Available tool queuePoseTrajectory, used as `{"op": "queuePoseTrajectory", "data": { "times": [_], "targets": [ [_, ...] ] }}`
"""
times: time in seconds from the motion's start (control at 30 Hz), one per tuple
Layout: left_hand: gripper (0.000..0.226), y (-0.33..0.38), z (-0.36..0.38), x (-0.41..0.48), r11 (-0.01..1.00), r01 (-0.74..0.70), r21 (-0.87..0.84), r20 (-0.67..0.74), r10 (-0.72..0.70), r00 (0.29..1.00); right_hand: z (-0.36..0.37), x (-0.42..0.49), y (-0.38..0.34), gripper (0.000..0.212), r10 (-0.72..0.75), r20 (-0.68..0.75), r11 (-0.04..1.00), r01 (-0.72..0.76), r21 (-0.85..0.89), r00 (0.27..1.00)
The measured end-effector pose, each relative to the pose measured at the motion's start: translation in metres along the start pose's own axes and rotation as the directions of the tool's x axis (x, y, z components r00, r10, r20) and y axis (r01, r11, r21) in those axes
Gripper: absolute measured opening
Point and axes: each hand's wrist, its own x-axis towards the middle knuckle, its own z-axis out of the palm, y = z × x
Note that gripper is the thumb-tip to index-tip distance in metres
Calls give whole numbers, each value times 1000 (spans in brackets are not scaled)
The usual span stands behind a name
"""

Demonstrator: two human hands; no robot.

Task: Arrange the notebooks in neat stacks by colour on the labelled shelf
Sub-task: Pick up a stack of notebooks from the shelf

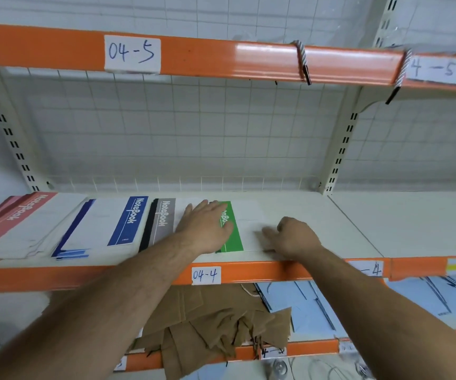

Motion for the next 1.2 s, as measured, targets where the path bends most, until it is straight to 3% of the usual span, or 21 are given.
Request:
{"op": "queuePoseTrajectory", "data": {
  "times": [0.17,0.33,0.73,0.93,1.2],
  "targets": [
    [64,32,5,4,987,-153,52,46,150,988,-15,-47,14,78,-28,-132,971,-5,-241,991],
    [65,73,25,-7,947,-322,11,112,318,941,-22,-103,46,81,131,-152,950,-167,-263,980],
    [66,210,87,-78,721,-688,-88,253,684,684,-33,-263,147,81,538,-191,797,-569,-203,821],
    [65,295,100,-109,615,-785,-67,271,769,579,-55,-311,206,81,615,-241,736,-656,-168,751],
    [63,433,122,-127,603,-792,-96,236,787,571,-113,-345,318,79,631,-264,716,-679,-162,729]
  ]
}}
